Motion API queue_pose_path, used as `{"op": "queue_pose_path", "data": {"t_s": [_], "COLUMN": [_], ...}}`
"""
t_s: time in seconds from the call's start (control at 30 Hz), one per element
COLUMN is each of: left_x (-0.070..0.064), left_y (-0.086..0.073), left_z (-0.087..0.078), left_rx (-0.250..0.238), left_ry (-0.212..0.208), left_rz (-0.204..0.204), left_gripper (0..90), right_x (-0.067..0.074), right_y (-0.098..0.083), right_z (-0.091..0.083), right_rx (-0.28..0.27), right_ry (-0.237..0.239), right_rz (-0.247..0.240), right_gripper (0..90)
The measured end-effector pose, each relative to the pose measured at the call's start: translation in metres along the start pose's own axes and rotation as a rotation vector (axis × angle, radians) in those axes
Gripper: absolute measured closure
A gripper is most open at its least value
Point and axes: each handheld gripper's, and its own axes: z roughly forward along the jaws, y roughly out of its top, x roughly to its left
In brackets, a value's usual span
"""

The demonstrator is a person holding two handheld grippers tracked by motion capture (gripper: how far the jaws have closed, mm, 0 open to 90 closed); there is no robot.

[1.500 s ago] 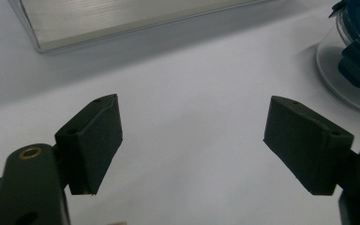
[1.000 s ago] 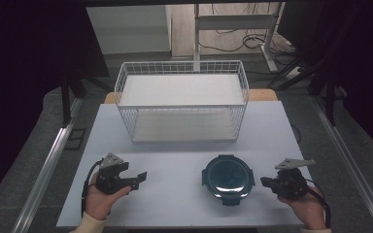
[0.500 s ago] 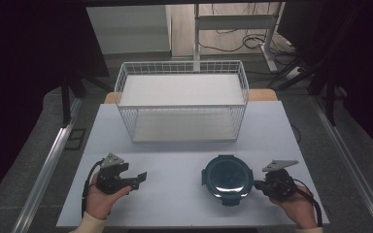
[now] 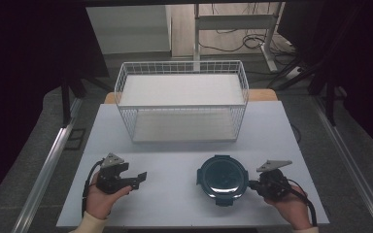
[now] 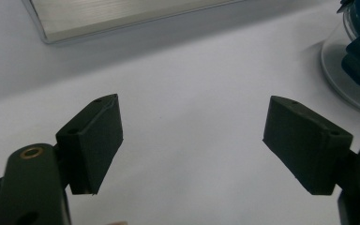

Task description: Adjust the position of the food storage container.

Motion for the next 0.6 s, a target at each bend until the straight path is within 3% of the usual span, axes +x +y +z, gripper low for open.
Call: {"op": "queue_pose_path", "data": {"t_s": [0.6], "left_x": [0.001], "left_y": [0.001], "left_z": [0.002], "left_rx": [0.005], "left_ry": [-0.003], "left_rz": [-0.003], "left_gripper": [19.9], "right_x": [0.029], "right_y": [0.026], "right_z": [0.019], "right_rx": [-0.017], "right_ry": [-0.007], "right_rz": [-0.026], "right_gripper": [89.6]}}
